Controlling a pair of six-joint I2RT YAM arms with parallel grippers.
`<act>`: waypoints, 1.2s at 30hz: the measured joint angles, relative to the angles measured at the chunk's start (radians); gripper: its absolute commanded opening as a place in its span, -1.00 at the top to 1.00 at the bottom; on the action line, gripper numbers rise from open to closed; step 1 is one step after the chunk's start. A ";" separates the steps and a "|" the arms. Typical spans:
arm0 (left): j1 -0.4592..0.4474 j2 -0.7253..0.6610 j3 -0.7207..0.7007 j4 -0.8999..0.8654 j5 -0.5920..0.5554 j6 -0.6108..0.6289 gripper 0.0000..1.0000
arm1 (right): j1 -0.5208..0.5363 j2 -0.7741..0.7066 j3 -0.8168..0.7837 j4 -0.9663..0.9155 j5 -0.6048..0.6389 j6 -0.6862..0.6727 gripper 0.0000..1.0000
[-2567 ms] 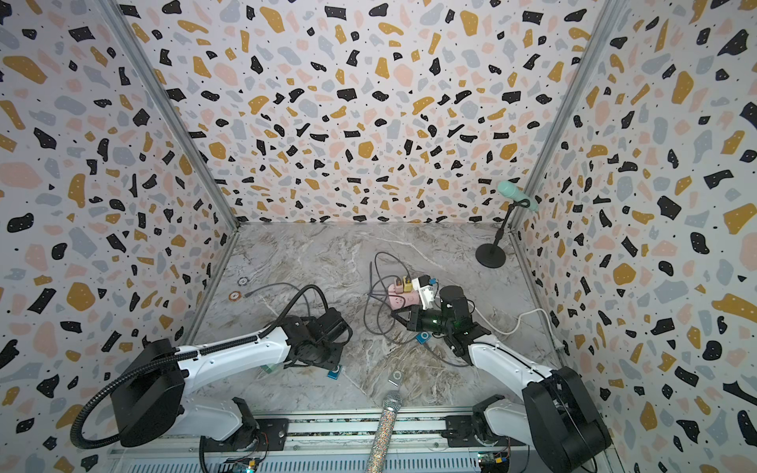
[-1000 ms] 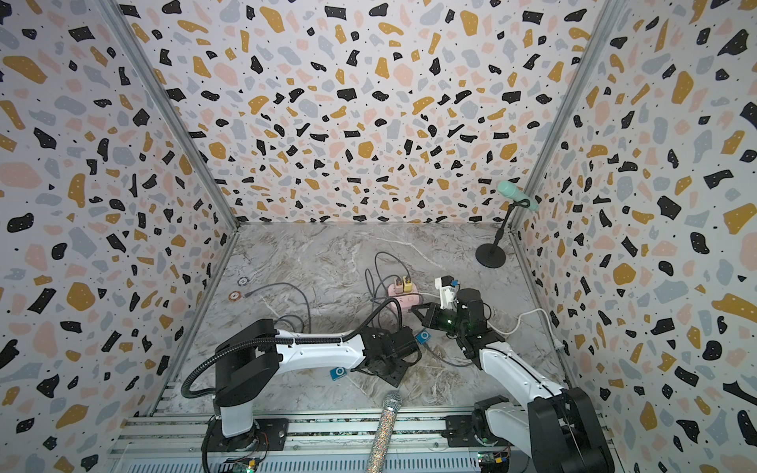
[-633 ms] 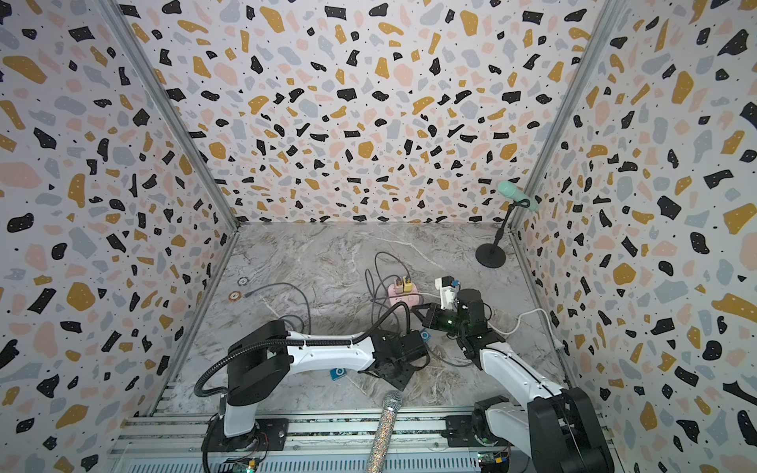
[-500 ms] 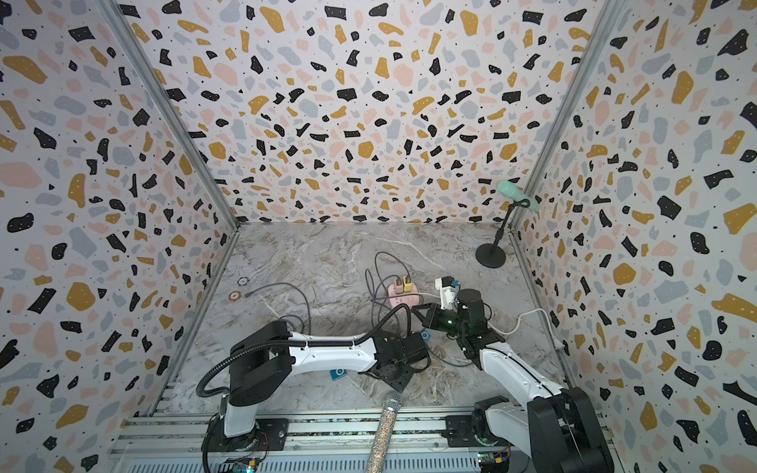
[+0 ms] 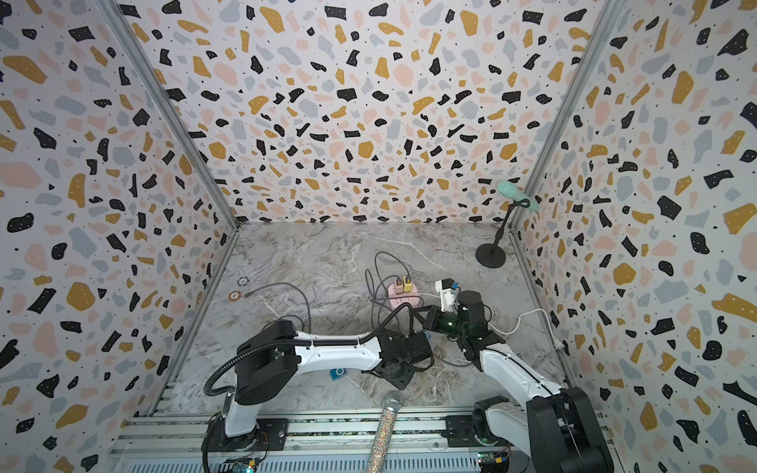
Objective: Charge mp3
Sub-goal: Pick up the MP3 player from the center of the board.
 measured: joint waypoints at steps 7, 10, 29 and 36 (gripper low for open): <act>0.000 -0.002 -0.003 -0.003 -0.003 0.000 0.36 | -0.004 0.000 -0.014 -0.004 -0.003 -0.001 1.00; 0.000 -0.011 -0.017 0.004 -0.007 0.002 0.36 | -0.007 0.000 -0.015 -0.004 -0.003 -0.001 1.00; 0.306 -0.525 -0.380 0.325 0.045 -0.048 0.42 | 0.152 -0.040 0.053 0.019 0.061 -0.082 1.00; 0.407 -0.697 -0.552 0.555 0.116 -0.137 0.44 | 0.322 -0.067 0.050 0.182 0.196 -0.066 1.00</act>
